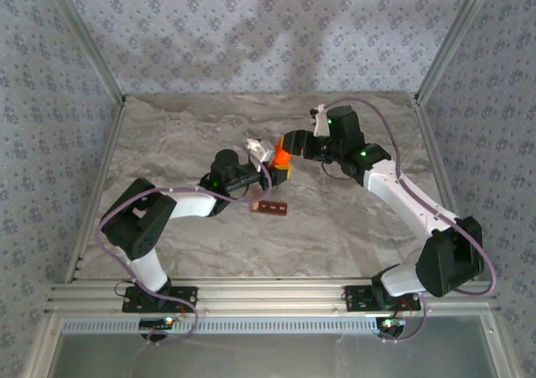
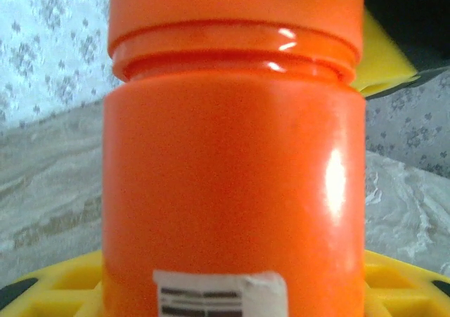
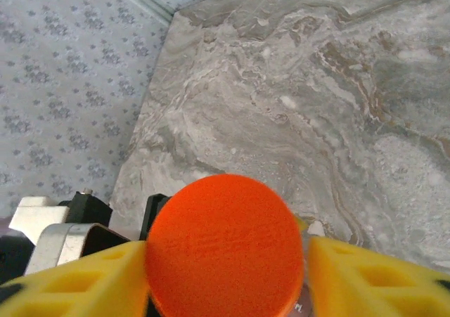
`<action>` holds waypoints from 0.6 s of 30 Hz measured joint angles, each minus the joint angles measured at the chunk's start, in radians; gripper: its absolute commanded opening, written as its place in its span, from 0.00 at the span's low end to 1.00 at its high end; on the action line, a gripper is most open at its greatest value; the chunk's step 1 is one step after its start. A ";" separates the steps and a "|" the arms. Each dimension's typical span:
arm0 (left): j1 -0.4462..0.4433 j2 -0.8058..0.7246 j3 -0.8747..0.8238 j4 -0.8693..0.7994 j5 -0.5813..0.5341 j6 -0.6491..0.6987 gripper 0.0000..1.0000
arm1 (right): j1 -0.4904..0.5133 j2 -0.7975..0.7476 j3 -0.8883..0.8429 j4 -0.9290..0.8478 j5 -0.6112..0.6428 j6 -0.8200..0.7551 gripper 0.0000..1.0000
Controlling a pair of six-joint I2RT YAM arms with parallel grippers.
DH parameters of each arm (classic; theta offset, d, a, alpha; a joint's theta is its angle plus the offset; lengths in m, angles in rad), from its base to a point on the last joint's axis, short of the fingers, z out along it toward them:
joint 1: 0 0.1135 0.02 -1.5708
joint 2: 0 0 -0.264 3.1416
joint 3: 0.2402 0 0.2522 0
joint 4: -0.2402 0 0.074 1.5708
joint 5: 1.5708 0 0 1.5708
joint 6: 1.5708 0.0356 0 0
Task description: Sort the pills into containers
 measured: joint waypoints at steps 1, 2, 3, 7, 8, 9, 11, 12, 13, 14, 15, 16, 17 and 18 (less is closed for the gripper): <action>0.004 0.000 0.006 0.015 0.009 0.000 0.00 | -0.013 -0.001 0.016 -0.006 -0.013 -0.007 0.74; 0.008 0.000 0.015 0.028 0.019 -0.004 0.00 | -0.024 -0.003 0.031 -0.009 -0.024 -0.014 0.76; 0.011 0.000 0.021 0.042 0.027 -0.005 0.00 | -0.036 -0.008 0.042 -0.009 -0.030 -0.023 0.77; 0.040 0.000 0.048 0.088 0.065 -0.026 0.00 | -0.086 -0.045 0.069 -0.017 -0.042 -0.074 0.81; 0.048 0.000 0.054 0.097 0.074 -0.034 0.00 | -0.096 -0.053 0.077 -0.017 -0.048 -0.094 0.81; 0.053 0.000 0.060 0.103 0.084 -0.041 0.00 | -0.103 -0.056 0.085 -0.017 -0.057 -0.110 0.81; 0.064 0.000 0.073 0.111 0.102 -0.064 0.00 | -0.119 -0.055 0.109 -0.016 -0.087 -0.157 0.82; 0.068 0.000 0.082 0.112 0.111 -0.081 0.00 | -0.124 -0.055 0.119 -0.015 -0.103 -0.182 0.82; 0.071 0.000 0.093 0.112 0.123 -0.101 0.00 | -0.127 -0.053 0.129 -0.014 -0.121 -0.206 0.83; 0.077 0.000 0.106 0.109 0.137 -0.122 0.00 | -0.130 -0.049 0.141 -0.012 -0.142 -0.232 0.84; 0.082 0.000 0.120 0.106 0.150 -0.143 0.00 | -0.131 -0.044 0.151 -0.011 -0.158 -0.249 0.84; 0.085 0.000 0.136 0.100 0.164 -0.164 0.00 | -0.131 -0.035 0.167 -0.011 -0.180 -0.270 0.85; 0.089 0.000 0.153 0.095 0.182 -0.184 0.00 | -0.130 -0.025 0.183 -0.011 -0.200 -0.285 0.85; 0.090 0.000 0.166 0.093 0.193 -0.199 0.00 | -0.130 -0.015 0.197 -0.011 -0.214 -0.298 0.86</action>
